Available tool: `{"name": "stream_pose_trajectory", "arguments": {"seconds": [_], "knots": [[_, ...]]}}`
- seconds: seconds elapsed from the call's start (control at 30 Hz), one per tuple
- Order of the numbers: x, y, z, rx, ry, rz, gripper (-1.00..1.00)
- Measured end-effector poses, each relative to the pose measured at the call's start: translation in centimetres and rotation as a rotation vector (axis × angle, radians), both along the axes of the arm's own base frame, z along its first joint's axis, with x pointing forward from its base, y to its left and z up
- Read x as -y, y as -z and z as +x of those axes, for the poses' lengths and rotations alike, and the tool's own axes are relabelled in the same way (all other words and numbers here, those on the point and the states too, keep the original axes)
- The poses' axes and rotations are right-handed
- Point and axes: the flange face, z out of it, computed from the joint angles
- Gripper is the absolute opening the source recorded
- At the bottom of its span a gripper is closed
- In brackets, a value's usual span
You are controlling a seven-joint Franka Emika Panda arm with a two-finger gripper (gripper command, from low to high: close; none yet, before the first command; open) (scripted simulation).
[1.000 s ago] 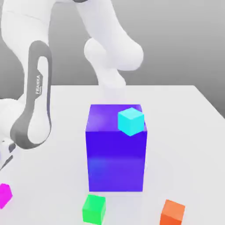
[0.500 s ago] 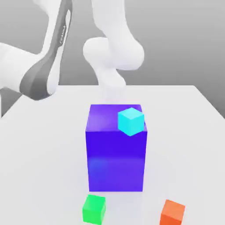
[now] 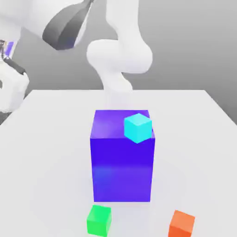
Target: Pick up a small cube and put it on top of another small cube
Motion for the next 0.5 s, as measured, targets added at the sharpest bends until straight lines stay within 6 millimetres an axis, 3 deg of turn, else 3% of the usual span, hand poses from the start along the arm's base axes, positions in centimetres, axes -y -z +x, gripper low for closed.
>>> {"name": "stream_pose_trajectory", "arguments": {"seconds": [0.27,0.5], "knots": [[-2.0,-6.5,-2.6,-0.146,-0.337,-0.091,-1.00],[-2.5,-10.2,-5.4,-0.274,-0.621,-0.144,-1.00]]}}
